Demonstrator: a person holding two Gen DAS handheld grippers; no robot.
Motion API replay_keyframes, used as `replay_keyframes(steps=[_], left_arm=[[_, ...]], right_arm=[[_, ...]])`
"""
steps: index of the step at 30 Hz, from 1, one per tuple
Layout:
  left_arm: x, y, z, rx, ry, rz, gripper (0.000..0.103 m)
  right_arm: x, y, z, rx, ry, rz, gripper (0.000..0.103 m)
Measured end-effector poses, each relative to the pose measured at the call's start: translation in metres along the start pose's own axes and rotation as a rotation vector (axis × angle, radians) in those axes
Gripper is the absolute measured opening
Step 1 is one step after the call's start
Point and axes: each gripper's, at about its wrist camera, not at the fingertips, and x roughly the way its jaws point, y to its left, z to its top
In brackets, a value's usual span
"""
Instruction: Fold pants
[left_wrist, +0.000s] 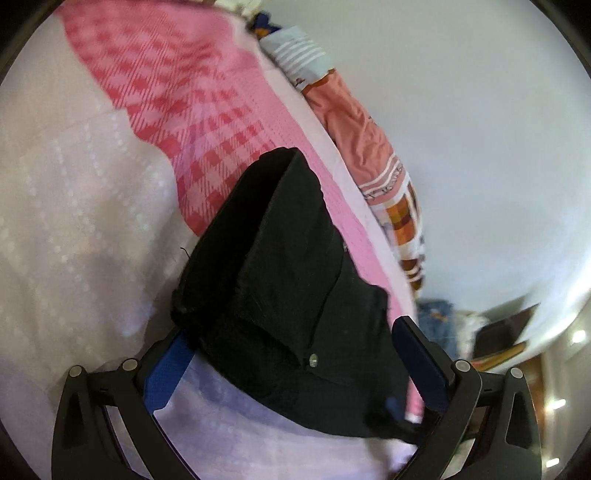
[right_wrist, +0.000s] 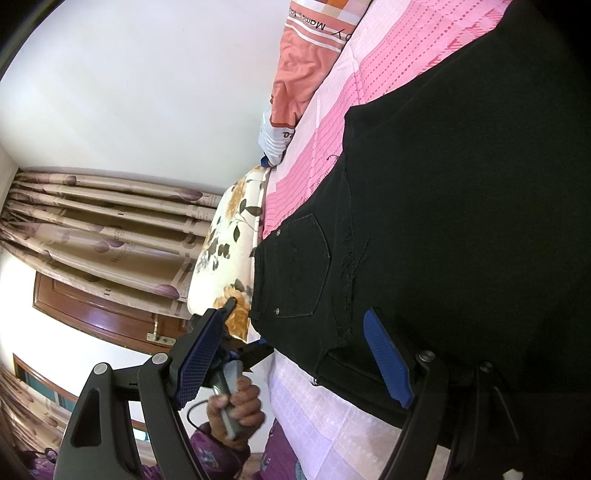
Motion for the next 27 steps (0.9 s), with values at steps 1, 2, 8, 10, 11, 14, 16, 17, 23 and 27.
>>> replay_keyframes(steps=[1,2,8,10,11,14,16,17,23,27], left_arm=[[-0.001,-0.002,-0.004,0.012,-0.025,0.017,0.102],[-0.001,-0.006,-0.012,0.021,-0.070,0.043,0.102],[-0.003,-0.001,-0.015,-0.020,-0.108,0.014,0.102],[-0.005,0.006,-0.006,-0.074,-0.058,-0.027,0.102],[-0.004,0.008,0.001,-0.094,-0.021,-0.041,0.102],[-0.002,0.006,0.008,-0.069,0.032,0.011,0.076],[0.000,0.004,0.007,-0.032,0.055,0.102,0.035],[0.000,0.009,0.008,-0.050,0.072,0.096,0.034],[-0.010,-0.009,0.014,0.004,0.063,0.048,0.031],[-0.018,-0.033,0.014,0.097,0.035,0.053,0.031]], right_arm=[[-0.001,0.000,0.000,0.000,0.000,0.000,0.075],[-0.001,0.000,0.000,-0.001,0.001,0.000,0.075],[0.001,0.000,0.000,0.005,-0.004,0.006,0.075],[0.002,0.001,0.000,0.003,-0.004,0.003,0.075],[0.002,0.002,0.000,0.002,-0.004,0.002,0.075],[0.003,0.002,-0.001,0.002,-0.005,0.001,0.075],[0.003,0.002,-0.001,0.003,-0.005,0.002,0.075],[0.003,0.002,-0.001,0.003,-0.005,0.002,0.075],[0.002,0.002,-0.001,0.006,-0.006,0.006,0.075],[0.001,0.001,-0.001,0.014,-0.010,0.014,0.075]])
